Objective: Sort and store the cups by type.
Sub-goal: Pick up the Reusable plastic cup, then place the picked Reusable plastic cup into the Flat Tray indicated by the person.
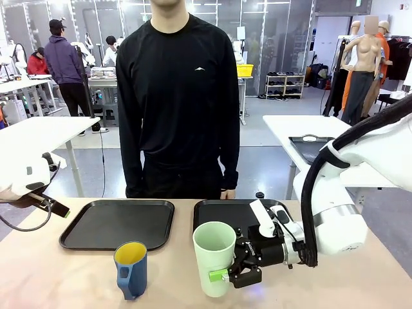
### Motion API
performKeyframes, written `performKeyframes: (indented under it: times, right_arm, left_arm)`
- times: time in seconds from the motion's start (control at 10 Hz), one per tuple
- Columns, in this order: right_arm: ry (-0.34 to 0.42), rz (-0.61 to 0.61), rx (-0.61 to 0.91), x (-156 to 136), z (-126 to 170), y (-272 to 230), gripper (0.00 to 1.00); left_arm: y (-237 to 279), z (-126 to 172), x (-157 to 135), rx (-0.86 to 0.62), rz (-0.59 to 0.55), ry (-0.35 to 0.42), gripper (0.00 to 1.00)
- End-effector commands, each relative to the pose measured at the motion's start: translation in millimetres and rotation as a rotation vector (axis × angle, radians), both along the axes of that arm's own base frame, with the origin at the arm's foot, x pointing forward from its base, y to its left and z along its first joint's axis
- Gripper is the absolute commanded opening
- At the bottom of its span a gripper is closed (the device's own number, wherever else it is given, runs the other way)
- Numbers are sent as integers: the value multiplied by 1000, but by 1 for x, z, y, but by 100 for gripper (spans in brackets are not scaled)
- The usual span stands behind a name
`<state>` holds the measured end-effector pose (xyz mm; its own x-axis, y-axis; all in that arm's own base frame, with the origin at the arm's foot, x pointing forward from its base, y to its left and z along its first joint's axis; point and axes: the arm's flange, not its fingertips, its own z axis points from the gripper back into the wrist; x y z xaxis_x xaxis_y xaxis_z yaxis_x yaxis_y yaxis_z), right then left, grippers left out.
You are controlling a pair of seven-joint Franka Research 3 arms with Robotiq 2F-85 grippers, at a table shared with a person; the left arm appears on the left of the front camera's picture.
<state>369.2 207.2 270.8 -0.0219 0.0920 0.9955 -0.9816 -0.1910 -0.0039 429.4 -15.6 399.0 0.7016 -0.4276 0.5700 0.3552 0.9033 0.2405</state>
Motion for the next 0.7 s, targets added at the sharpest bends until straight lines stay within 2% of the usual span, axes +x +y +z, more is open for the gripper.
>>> performKeyframes:
  times: [0.0, 0.6]
  right_arm:
    - [1, 5, 10, 1, 0, 2, 43]
    - [1, 5, 10, 1, 0, 2, 43]
  left_arm:
    - [1, 0, 0, 5, -2, -4, 100]
    - [1, 0, 0, 5, -2, -4, 100]
